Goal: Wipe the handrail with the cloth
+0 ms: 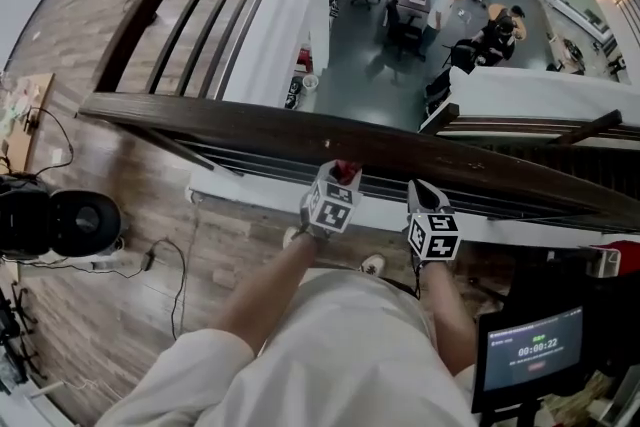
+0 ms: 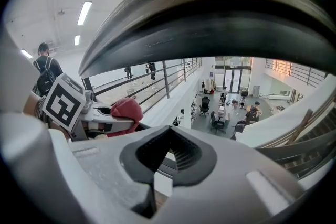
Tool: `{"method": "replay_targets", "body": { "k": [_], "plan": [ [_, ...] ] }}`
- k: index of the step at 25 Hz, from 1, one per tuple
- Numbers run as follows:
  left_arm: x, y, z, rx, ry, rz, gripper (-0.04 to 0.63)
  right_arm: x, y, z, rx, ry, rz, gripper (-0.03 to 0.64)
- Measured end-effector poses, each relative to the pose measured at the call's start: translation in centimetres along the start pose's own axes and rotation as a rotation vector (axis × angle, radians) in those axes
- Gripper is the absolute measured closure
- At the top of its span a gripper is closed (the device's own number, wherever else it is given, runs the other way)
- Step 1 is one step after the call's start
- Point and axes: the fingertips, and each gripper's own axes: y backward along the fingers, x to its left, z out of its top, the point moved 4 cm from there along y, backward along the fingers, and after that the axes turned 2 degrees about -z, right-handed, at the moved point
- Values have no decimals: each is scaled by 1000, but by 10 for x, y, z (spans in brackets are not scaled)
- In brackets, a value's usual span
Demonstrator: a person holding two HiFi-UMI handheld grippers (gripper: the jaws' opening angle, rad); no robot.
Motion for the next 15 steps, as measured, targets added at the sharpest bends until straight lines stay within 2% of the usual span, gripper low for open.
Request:
{"method": "replay_targets", "body": {
  "k": [11,15],
  "plan": [
    [77,42,-12,-14,17,86,503,13,-10,10,2,-21,-21,614],
    [102,55,-20,-18,24,111,502,38,-21,11,-3,-15,-10,614]
  ]
}}
